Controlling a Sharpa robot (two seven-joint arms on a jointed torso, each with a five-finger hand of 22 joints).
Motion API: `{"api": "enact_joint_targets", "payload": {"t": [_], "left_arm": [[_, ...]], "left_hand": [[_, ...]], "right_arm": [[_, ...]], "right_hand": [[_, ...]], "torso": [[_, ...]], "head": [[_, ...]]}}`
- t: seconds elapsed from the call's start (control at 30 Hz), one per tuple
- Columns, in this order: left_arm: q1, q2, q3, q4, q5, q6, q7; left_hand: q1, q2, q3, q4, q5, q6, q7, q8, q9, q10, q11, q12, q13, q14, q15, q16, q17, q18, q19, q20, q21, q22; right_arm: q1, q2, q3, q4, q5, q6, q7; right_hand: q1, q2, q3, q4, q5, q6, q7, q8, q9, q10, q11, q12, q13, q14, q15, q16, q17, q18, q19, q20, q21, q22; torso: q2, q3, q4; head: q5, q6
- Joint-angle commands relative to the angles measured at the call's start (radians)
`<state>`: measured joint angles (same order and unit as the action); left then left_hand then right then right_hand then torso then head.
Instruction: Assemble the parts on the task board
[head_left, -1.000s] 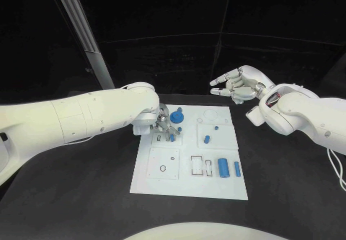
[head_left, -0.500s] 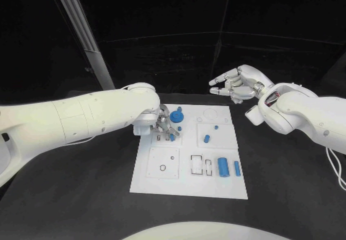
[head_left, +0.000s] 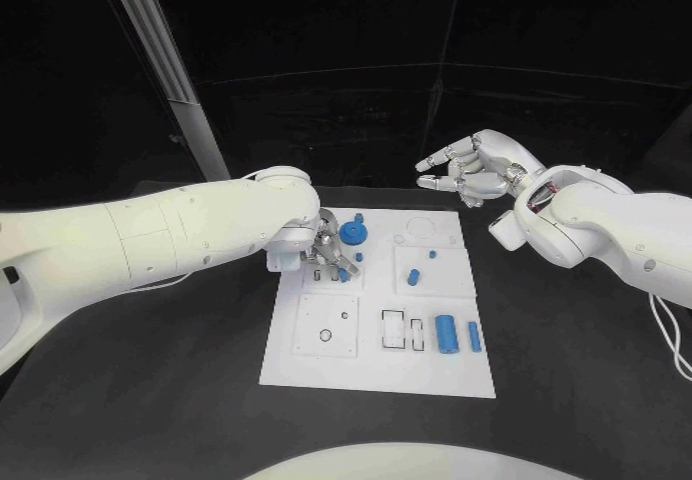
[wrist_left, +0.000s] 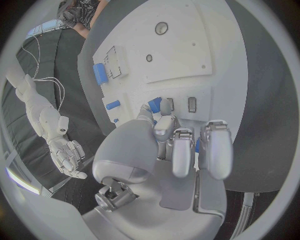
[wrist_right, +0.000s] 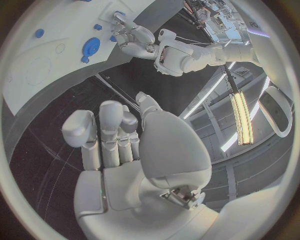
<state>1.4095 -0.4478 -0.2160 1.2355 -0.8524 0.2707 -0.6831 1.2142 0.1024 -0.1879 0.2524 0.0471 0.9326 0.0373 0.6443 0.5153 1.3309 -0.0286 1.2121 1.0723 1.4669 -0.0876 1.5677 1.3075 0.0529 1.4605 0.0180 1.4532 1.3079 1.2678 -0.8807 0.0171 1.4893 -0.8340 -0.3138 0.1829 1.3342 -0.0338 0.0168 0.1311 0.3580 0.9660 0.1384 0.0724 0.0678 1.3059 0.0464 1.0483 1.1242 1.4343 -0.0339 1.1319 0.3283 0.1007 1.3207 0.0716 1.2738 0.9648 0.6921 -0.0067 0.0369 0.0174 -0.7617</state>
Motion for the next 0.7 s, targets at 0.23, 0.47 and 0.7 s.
{"api": "enact_joint_targets", "payload": {"t": [0.23,0.47,0.7], "left_arm": [[0.0,0.001,0.0,0.006,-0.005,-0.003,0.023],[0.0,-0.002,0.0,0.011,-0.005,-0.018,0.037],[0.0,-0.013,0.0,0.021,-0.005,-0.041,0.052]], "left_hand": [[0.093,0.017,0.086,-0.055,0.004,-0.021,-0.003,0.003,0.011,-0.011,-0.007,-0.003,-0.003,0.104,-0.008,0.003,0.263,-0.011,0.038,-0.003,0.001,0.056],[0.154,0.021,0.174,-0.104,0.009,-0.032,-0.003,-0.015,0.01,-0.016,-0.009,-0.011,-0.007,0.104,-0.01,0.003,0.263,-0.011,0.037,-0.006,0.0,0.056],[0.172,-0.009,0.271,-0.133,0.07,-0.037,-0.001,-0.037,0.006,-0.023,-0.007,-0.024,-0.017,0.104,-0.009,0.003,0.263,-0.01,0.036,-0.005,-0.002,0.055]], "right_arm": [[0.002,0.005,0.001,-0.003,-0.004,0.013,0.001],[0.002,0.007,0.001,-0.005,-0.004,0.016,0.0],[0.002,0.009,0.001,-0.008,-0.004,0.018,0.001]], "right_hand": [[0.007,0.008,0.004,-0.005,0.015,0.002,0.002,0.003,0.001,-0.005,0.001,-0.004,-0.001,-0.009,0.0,-0.004,0.006,0.011,-0.002,0.001,-0.005,0.0],[0.008,0.008,0.005,-0.005,0.023,0.002,0.002,0.003,0.001,-0.005,0.001,-0.003,-0.001,-0.009,0.0,-0.004,0.008,0.011,-0.001,0.001,-0.005,0.0],[0.008,0.008,0.006,-0.005,0.025,0.002,0.002,0.003,0.001,-0.005,0.001,-0.003,-0.001,-0.009,0.0,-0.004,0.009,0.011,-0.002,0.0,-0.005,-0.001]], "torso": [[0.0,-0.0002,0.0001],[0.0,-0.0001,0.0008],[0.0,0.0002,0.0004]], "head": [[0.002,-0.004],[0.001,-0.006],[0.001,-0.007]]}}
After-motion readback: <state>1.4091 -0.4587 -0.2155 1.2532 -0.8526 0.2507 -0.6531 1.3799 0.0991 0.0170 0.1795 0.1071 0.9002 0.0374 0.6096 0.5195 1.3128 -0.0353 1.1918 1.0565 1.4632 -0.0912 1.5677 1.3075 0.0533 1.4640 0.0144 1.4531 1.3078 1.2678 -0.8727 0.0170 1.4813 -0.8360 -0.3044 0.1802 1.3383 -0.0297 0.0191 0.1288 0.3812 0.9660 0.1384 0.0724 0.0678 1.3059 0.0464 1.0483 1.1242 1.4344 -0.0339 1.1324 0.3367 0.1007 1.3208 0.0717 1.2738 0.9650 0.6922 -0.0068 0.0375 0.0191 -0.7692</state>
